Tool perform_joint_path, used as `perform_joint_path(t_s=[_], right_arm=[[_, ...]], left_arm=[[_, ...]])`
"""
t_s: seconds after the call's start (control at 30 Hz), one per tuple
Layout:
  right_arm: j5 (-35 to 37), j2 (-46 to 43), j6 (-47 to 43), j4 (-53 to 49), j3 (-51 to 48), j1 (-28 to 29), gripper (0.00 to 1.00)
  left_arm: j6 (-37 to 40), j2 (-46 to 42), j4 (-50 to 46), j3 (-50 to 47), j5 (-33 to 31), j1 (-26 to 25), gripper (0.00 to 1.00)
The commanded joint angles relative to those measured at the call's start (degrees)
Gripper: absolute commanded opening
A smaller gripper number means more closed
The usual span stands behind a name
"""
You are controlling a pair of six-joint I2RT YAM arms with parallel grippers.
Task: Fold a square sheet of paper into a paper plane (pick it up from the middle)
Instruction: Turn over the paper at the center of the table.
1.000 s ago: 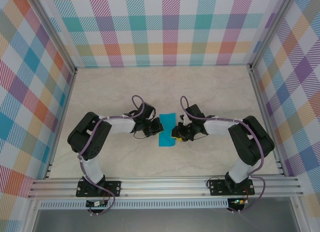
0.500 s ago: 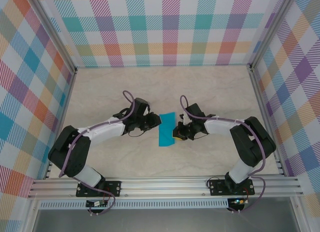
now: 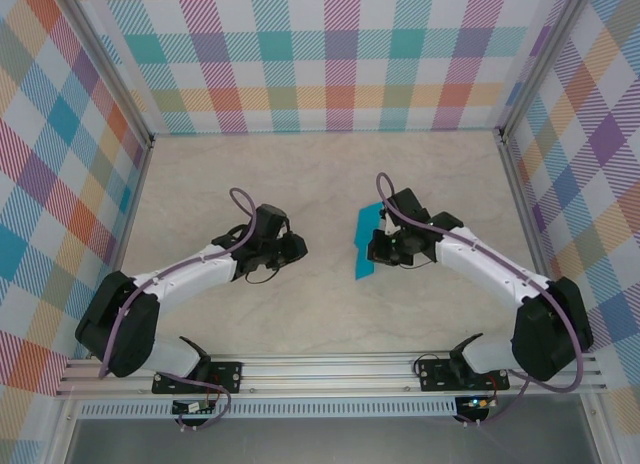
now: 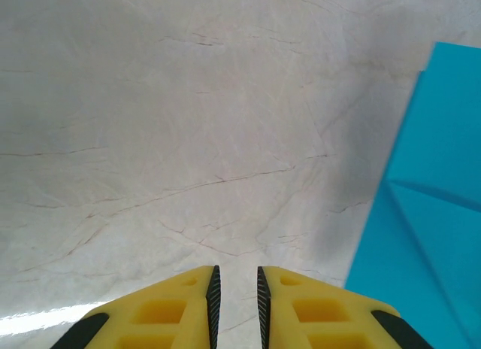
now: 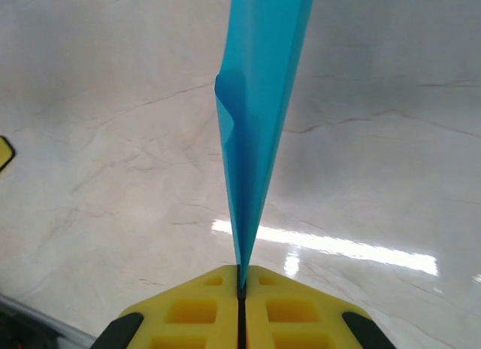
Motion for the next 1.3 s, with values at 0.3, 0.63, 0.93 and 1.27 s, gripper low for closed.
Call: perform_joint_path(t_s=[0.3, 0.63, 0.93, 1.27], right_arm=[[30.75, 13.81, 5.63, -32.28, 18.66, 11.85, 0.07], [20.21, 34.55, 6.15, -25.49, 29.45, 19.59, 0.12], [0.67, 19.65, 2.60, -1.71, 14.83, 16.32, 0.45], [-22.33, 7.74, -0.23, 21.14, -9.54, -0.08, 0.24]], left_arm=[[-3.60, -9.79, -8.40, -4.25, -11.14, -0.15, 0.24], [-5.92, -15.68, -15.69, -4.83, -21.03, 0.11, 0.27], [-4.20, -11.97, -13.99, -2.52, -17.19, 0.14, 0.30], [-1.63, -0.30, -1.86, 2.42, -3.25, -1.07, 0.27]])
